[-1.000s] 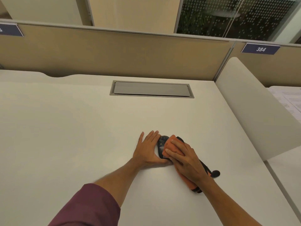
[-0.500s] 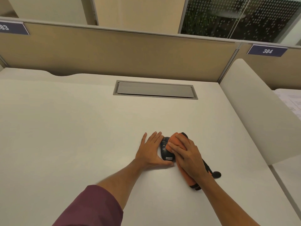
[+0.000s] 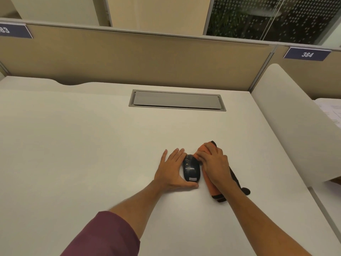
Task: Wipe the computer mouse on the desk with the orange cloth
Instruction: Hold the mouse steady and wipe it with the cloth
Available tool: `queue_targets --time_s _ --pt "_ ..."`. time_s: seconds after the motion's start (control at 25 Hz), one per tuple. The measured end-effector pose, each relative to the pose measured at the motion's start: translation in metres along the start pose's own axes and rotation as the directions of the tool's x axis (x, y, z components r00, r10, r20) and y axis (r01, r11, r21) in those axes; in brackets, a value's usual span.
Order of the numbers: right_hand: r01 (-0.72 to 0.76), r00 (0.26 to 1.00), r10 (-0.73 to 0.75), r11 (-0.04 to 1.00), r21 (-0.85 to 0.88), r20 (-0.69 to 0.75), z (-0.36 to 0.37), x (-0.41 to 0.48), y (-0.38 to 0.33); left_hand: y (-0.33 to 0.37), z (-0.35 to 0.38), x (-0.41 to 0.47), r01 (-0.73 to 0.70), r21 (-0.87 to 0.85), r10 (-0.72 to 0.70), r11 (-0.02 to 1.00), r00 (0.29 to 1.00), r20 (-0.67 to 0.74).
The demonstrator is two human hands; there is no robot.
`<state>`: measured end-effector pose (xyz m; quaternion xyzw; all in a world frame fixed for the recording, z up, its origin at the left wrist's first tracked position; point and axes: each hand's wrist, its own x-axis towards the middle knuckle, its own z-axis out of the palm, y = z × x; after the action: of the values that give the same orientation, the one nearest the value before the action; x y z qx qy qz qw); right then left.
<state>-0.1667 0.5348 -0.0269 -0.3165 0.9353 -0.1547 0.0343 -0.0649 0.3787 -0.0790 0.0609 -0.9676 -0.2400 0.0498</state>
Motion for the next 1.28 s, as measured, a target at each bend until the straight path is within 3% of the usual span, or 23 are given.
queue_targets --time_s 0.12,0.24,0.36,0.52,0.72,0.92,1.04,1.28 --pt "-0.088 0.995 0.081 0.987 0.132 0.058 0.000 0.015 -0.001 0.000 0.000 0.001 0.001 -0.017 -0.001 1.000 1.000 0.007" --pt "-0.088 0.992 0.064 0.969 0.232 0.107 -0.004 0.014 -0.013 0.001 -0.001 0.001 0.000 -0.022 -0.001 1.000 1.000 -0.003" --pt "-0.072 0.987 0.051 0.988 0.139 0.152 -0.012 0.014 -0.018 0.001 -0.002 0.000 0.004 -0.016 -0.004 1.000 1.000 0.000" --pt "-0.126 0.982 0.093 0.971 0.204 0.166 -0.018 0.018 -0.021 0.001 -0.002 -0.001 0.002 -0.022 -0.002 1.000 1.000 -0.003" --pt "0.030 0.996 -0.045 0.984 0.177 0.080 -0.019 0.003 -0.028 0.003 -0.003 -0.001 -0.001 -0.035 0.001 0.999 1.000 -0.012" --pt "-0.057 0.991 0.045 0.994 0.089 0.130 -0.027 0.006 -0.021 0.003 -0.003 -0.001 0.005 -0.018 -0.005 1.000 1.000 -0.013" --pt "0.139 0.989 -0.137 0.990 -0.039 0.049 -0.019 0.003 -0.019 0.003 -0.003 -0.001 0.007 -0.023 -0.007 1.000 1.000 -0.010" --pt "0.054 0.996 -0.054 0.999 0.009 0.073 -0.013 -0.004 -0.009 0.003 -0.003 -0.001 0.008 -0.025 -0.008 1.000 1.000 -0.003"
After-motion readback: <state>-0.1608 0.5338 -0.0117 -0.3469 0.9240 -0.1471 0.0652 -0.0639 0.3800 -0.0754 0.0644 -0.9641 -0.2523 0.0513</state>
